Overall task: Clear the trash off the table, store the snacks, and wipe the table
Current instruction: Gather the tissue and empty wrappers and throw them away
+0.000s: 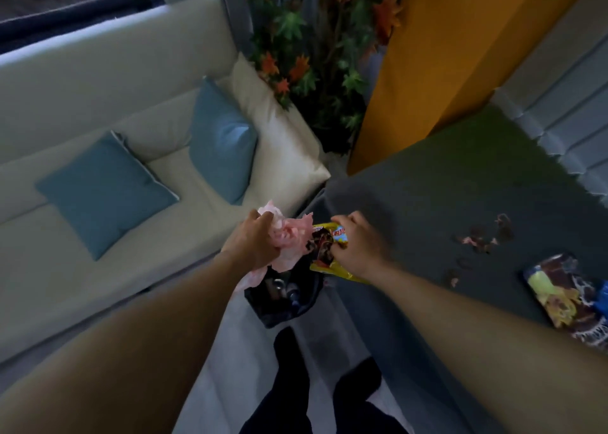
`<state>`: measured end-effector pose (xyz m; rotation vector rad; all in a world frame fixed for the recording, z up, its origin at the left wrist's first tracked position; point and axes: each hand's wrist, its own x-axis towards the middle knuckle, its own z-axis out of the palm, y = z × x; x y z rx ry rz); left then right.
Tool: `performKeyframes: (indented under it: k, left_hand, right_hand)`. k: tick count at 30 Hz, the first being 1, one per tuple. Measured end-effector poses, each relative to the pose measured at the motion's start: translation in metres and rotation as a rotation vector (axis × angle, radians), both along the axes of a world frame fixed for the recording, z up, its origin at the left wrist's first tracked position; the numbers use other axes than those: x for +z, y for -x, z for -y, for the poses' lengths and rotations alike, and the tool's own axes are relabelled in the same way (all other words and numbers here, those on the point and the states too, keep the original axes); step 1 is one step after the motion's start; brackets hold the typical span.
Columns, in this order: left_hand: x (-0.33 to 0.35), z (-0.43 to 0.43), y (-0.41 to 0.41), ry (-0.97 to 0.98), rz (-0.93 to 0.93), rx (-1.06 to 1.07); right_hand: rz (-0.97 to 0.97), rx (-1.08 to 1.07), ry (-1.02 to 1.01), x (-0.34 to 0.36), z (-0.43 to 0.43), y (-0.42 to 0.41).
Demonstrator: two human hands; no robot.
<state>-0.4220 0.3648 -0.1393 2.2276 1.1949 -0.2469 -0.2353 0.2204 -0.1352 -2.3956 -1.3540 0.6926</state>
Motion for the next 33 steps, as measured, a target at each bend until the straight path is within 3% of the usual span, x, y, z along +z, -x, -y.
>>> performKeyframes:
  k: [10, 33]
  left_hand:
    - [-0.079, -0.024, 0.037, 0.082, -0.069, 0.078]
    - [-0.341, -0.021, 0.02, 0.339, -0.169, 0.032]
  right_hand:
    - [-0.029, 0.062, 0.099, -0.079, -0.04, 0.041]
    - [-0.136, -0.155, 0.346, -0.319, -0.019, 0.059]
